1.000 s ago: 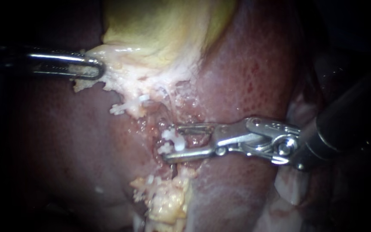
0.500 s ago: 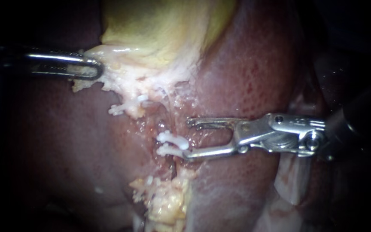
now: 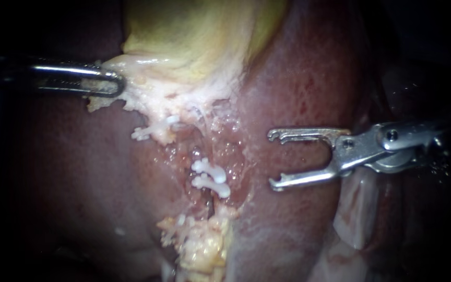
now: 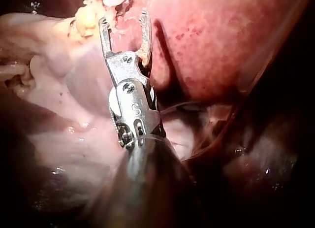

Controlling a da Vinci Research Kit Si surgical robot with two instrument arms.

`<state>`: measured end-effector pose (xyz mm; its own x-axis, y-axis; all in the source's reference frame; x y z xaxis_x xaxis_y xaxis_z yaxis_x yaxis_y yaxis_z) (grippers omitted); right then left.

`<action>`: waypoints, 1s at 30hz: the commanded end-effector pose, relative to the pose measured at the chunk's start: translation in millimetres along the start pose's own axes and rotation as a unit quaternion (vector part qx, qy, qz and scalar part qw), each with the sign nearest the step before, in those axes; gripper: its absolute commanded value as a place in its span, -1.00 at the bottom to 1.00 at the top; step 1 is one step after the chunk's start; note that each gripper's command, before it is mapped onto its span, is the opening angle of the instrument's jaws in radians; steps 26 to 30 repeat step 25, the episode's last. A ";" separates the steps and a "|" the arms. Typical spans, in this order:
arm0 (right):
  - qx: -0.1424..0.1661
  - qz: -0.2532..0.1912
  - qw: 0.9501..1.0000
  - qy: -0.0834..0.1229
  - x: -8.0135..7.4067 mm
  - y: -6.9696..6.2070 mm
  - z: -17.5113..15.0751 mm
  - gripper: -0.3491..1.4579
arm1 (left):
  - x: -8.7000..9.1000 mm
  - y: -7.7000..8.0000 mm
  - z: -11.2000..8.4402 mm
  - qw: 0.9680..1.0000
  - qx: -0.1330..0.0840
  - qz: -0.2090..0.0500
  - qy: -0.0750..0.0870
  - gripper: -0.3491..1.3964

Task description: Going back second clip right tube

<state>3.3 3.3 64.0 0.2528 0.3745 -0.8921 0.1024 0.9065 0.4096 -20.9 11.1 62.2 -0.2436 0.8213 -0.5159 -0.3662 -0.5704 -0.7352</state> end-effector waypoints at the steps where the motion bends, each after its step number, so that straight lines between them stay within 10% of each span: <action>1: 0.001 -0.001 1.000 0.000 0.1 0.0 -0.3 -0.06 | -0.2 -0.1 0.3 1.000 0.001 0.000 0.000 -1.00; 18: 0.006 -0.012 1.000 -0.023 0.1 -0.3 -0.9 -0.06 | -2.8 -1.2 6.1 1.000 -0.004 0.009 -0.006 -1.00; 30: 0.006 -0.012 1.000 -0.023 0.1 -0.4 -0.9 -0.06 | -2.8 -1.3 6.1 1.000 -0.005 0.009 -0.006 -1.00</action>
